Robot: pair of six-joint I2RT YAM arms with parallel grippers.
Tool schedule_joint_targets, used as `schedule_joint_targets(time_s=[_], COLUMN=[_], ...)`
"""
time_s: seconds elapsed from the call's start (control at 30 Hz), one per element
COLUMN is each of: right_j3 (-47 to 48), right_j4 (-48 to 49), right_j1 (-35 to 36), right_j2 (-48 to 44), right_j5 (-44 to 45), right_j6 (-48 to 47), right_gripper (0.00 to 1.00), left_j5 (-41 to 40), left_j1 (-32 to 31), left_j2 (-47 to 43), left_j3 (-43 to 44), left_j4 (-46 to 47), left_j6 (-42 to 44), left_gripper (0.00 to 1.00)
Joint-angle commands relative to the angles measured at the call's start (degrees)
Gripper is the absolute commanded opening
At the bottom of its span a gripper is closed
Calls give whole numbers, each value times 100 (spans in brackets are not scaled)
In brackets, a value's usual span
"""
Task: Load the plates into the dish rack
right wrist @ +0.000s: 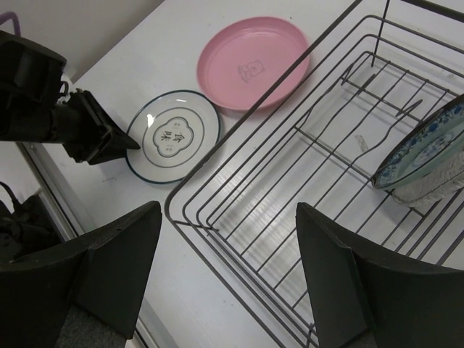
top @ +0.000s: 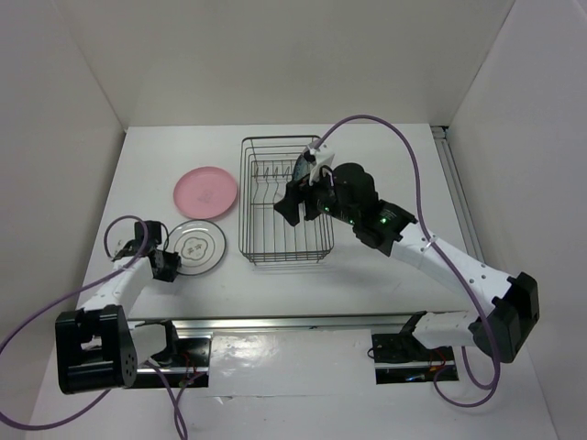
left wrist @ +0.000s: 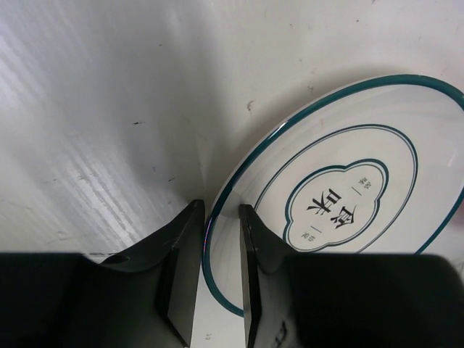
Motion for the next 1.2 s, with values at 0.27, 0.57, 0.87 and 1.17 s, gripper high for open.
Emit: schedule_joint_targets(time_s=[0.27, 0.57, 0.87, 1.17], right_j3=[-33, 20, 20, 125], right_j4=[423, 423, 423, 370], right_j1=[-31, -31, -31, -31], right_j2=[-275, -222, -222, -117], right_j5=[-90, -213, -274, -274], right_j6=[16, 68, 68, 68], right_gripper=[82, 82, 82, 82], left_j5=[-362, -583, -767, -399], left_j1=[118, 171, 171, 171], left_j2=[-54, -1319, -2286, -2348], left_j3=[-232, -127, 163, 673], left_j4=[-603, -1184, -684, -86], left_j6=[228, 517, 1563, 2329], left_gripper=[0, 0, 0, 0])
